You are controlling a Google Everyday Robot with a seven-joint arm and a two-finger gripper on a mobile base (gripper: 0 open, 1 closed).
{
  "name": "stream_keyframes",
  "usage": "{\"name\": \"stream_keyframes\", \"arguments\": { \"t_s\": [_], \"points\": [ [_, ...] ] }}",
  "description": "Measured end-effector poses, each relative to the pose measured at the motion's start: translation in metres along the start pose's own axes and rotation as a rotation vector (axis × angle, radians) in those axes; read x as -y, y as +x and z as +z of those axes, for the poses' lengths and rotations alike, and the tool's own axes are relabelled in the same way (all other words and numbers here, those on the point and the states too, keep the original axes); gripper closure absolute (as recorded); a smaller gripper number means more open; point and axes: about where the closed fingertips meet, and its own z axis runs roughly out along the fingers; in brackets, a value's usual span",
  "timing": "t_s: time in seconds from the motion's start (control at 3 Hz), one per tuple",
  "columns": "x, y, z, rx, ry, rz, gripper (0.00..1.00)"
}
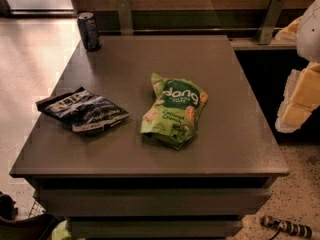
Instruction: Move green rice chip bag near pepsi can
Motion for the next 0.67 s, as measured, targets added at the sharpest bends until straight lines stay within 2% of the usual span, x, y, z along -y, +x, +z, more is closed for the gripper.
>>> {"name": "stream_keyframes", "arguments": {
  "t_s": [0.33, 0.67],
  "points": [
    [0.000, 0.000, 0.000, 0.001, 0.002, -0.001, 0.00],
    [0.011, -0.011, 0.000, 0.006, 0.027, -0.045, 0.00]
  ]
}}
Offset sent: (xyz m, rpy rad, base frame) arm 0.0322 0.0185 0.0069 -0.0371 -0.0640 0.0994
